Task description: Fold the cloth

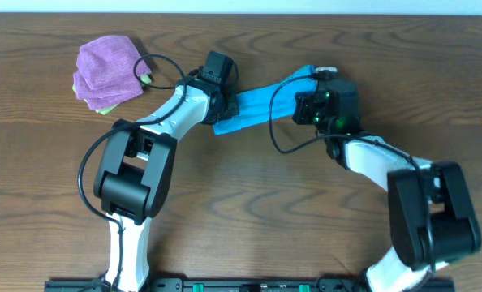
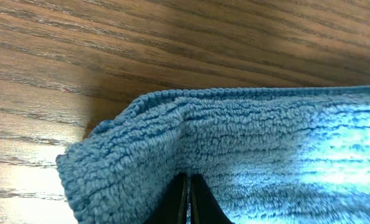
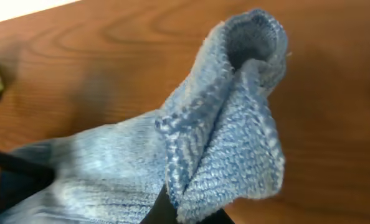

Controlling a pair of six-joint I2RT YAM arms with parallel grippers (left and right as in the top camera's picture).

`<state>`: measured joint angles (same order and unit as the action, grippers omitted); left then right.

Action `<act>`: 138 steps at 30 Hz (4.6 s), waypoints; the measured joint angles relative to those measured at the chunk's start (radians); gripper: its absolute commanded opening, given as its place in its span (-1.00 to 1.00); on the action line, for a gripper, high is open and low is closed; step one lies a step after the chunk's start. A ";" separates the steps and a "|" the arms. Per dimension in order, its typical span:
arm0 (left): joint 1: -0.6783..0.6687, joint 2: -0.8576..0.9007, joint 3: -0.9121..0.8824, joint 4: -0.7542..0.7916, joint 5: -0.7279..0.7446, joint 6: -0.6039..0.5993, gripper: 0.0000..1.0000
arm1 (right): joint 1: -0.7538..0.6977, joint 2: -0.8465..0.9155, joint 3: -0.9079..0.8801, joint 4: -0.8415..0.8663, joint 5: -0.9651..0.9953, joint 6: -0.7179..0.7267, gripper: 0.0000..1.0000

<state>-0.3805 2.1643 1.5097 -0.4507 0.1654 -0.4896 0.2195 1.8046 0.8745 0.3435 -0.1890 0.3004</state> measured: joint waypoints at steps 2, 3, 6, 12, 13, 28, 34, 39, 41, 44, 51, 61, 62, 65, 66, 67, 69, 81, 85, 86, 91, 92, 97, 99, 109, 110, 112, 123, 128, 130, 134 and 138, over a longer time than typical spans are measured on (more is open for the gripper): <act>0.001 0.000 0.000 -0.002 0.000 0.000 -0.88 | 0.013 -0.013 0.000 -0.002 0.005 -0.022 -0.97; 0.002 0.000 0.000 -0.002 0.000 0.000 -0.88 | 0.023 -0.014 0.000 -0.002 0.009 -0.032 -0.97; 0.005 0.000 0.000 -0.003 0.001 0.000 -0.88 | 0.047 -0.014 0.000 -0.005 0.021 -0.050 -0.97; 0.006 0.000 0.000 -0.003 0.003 0.000 -0.88 | 0.132 -0.014 0.018 -0.014 0.033 -0.093 -0.98; 0.006 0.000 0.000 -0.003 0.003 0.000 -0.88 | 0.145 -0.014 0.023 -0.019 0.034 -0.098 -0.98; 0.044 0.001 0.089 -0.129 -0.016 0.045 -0.88 | 0.232 -0.014 0.048 -0.030 0.051 -0.129 -0.98; 0.055 0.001 0.200 -0.195 -0.020 0.097 -0.88 | 0.243 -0.010 0.100 -0.066 0.055 -0.130 -0.99; 0.059 0.001 0.273 -0.224 -0.024 0.122 -0.88 | 0.246 0.011 0.155 -0.103 0.056 -0.157 -0.97; 0.068 0.001 0.291 -0.226 -0.024 0.126 -0.88 | 0.250 0.014 0.163 -0.113 0.056 -0.171 -0.97; 0.094 0.000 0.303 -0.227 -0.024 0.128 -0.88 | 0.263 0.020 0.169 -0.119 0.057 -0.187 -0.97; 0.182 -0.008 0.308 -0.230 -0.027 0.128 -0.88 | 0.300 0.040 0.187 -0.122 0.056 -0.208 -0.97; 0.247 -0.105 0.309 -0.240 -0.035 0.128 -0.88 | 0.344 0.162 0.258 -0.156 0.059 -0.215 -0.97; 0.248 -0.109 0.309 -0.246 -0.035 0.128 -0.88 | 0.352 0.181 0.275 -0.161 0.059 -0.215 -0.98; 0.249 -0.111 0.309 -0.266 -0.035 0.129 -0.88 | 0.364 0.209 0.303 -0.166 0.059 -0.218 -0.98; 0.249 -0.111 0.309 -0.271 -0.035 0.129 -0.88 | 0.370 0.218 0.315 -0.169 0.060 -0.219 -0.97; 0.250 -0.111 0.309 -0.275 -0.035 0.131 -0.89 | 0.375 0.225 0.326 -0.173 0.060 -0.220 -0.97; 0.250 -0.111 0.309 -0.276 -0.035 0.132 -0.88 | 0.383 0.235 0.342 -0.179 0.059 -0.222 -0.97; 0.269 -0.111 0.309 -0.277 -0.035 0.132 -0.89 | 0.454 0.251 0.354 -0.207 0.060 -0.246 -0.67; 0.269 -0.111 0.309 -0.279 -0.035 0.132 -0.88 | 0.495 0.251 0.354 -0.209 0.060 -0.262 0.10; 0.269 -0.111 0.309 -0.279 -0.035 0.132 -0.88 | 0.502 0.251 0.354 -0.209 0.061 -0.263 0.20; 0.269 -0.111 0.309 -0.288 -0.035 0.132 -0.88 | 0.525 0.251 0.354 -0.226 0.057 -0.270 0.52; 0.269 -0.111 0.309 -0.290 -0.035 0.132 -0.88 | 0.526 0.251 0.354 -0.233 0.052 -0.270 0.57; 0.270 -0.111 0.310 -0.298 -0.035 0.132 -0.82 | 0.530 0.250 0.354 -0.283 0.039 -0.274 0.99; 0.274 -0.115 0.310 -0.298 -0.035 0.134 -0.72 | 0.534 0.248 0.354 -0.293 0.032 -0.274 0.98; 0.319 -0.185 0.311 -0.317 -0.035 0.149 0.72 | 0.537 0.084 0.354 -0.364 0.047 -0.251 0.99; 0.319 -0.191 0.311 -0.323 -0.035 0.154 0.94 | 0.536 0.065 0.354 -0.378 0.052 -0.248 0.99; 0.319 -0.203 0.313 -0.344 -0.035 0.148 0.91 | 0.528 0.021 0.355 -0.411 0.059 -0.233 0.98; 0.329 -0.242 0.320 -0.502 0.061 0.130 0.91 | 0.283 -0.214 0.359 -0.825 -0.050 -0.148 0.99; 0.356 -0.248 0.320 -0.605 0.102 0.123 0.91 | 0.174 -0.394 0.318 -0.990 -0.041 -0.159 0.98; 0.368 -0.248 0.320 -0.642 0.117 0.122 0.91 | 0.135 -0.495 0.259 -1.006 -0.035 -0.160 0.99; 0.385 -0.248 0.320 -0.692 0.143 0.120 0.91 | 0.058 -0.747 0.058 -1.022 -0.031 -0.155 0.99; 0.390 -0.248 0.307 -0.723 0.174 0.120 0.91 | -0.006 -1.043 -0.151 -1.101 -0.026 -0.130 0.98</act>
<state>0.0097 1.9163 1.8168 -1.1740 0.3393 -0.3698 0.2138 0.7620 0.7231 -0.7574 -0.2153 0.1707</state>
